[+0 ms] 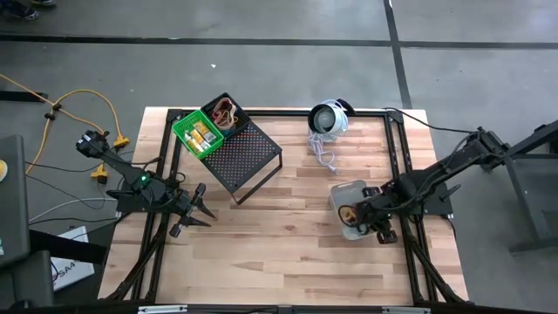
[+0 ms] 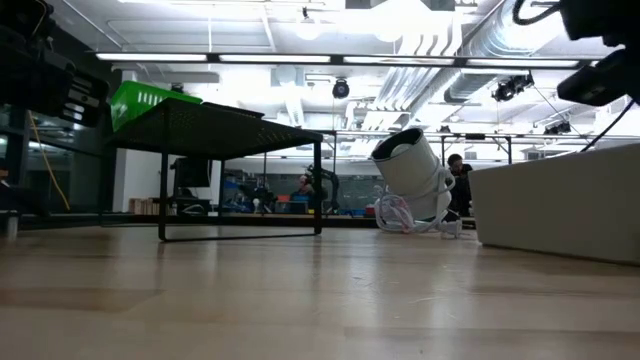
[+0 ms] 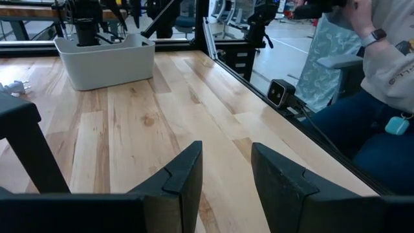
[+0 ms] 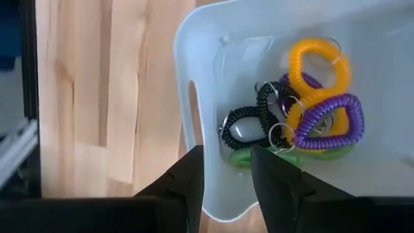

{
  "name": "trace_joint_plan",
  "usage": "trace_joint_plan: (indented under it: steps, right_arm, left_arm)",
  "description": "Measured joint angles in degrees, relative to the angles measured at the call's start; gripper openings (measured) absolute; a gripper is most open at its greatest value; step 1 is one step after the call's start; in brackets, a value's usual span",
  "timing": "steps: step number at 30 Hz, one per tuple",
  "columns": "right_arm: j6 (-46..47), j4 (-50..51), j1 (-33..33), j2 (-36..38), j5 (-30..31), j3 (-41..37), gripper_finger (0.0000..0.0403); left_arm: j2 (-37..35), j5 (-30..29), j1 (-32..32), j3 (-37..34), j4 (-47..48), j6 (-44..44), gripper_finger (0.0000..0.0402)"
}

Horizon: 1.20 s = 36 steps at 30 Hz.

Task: Pick & Place Office Desk Supplies
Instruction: Put the white bin on the shelf

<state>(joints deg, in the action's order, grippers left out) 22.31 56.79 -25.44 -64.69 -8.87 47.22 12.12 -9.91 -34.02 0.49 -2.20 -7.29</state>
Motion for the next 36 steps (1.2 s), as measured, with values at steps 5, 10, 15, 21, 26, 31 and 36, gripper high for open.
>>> trace_joint_plan:
  steps: [5, 10, 15, 21, 26, 31, 36]
  right_arm:
    - [14.92, -0.79, 2.67, 0.13, -0.24, 0.0, 0.0114]
    - [29.86, -0.85, 7.05, 0.13, 0.03, 0.0, 0.0114]
    - [38.97, -0.86, 10.54, 0.13, 0.01, 0.0, 0.0114]
    - [43.95, -0.76, 13.92, 0.13, 0.66, 0.0, 0.0114]
    - [44.92, -0.25, 15.15, 0.13, 2.51, 0.0, 0.0114]
    - [49.73, 0.95, 15.07, 0.13, 3.84, 0.0, 0.0114]
    - [52.47, 3.2, 15.07, 0.09, 8.6, 0.0, 0.0114]
  left_arm:
    - [-0.02, -0.04, 0.0, 0.0, 0.0, 0.0, 0.0128]
    - [0.0, -0.08, 0.0, 0.0, 0.0, 0.0, 0.0128]
    - [0.0, -0.12, -0.02, 0.0, 0.0, 0.0, 0.0128]
    - [0.0, -0.31, -0.01, 0.0, 0.0, 0.0, 0.0128]
    - [0.0, -0.28, 0.0, 0.0, 0.0, 0.0, 0.0128]
    - [-0.02, -0.28, 0.0, 0.0, 0.0, 0.0, 0.0128]
    - [-0.02, -0.26, -0.01, 0.0, 0.0, 0.0, 0.0128]
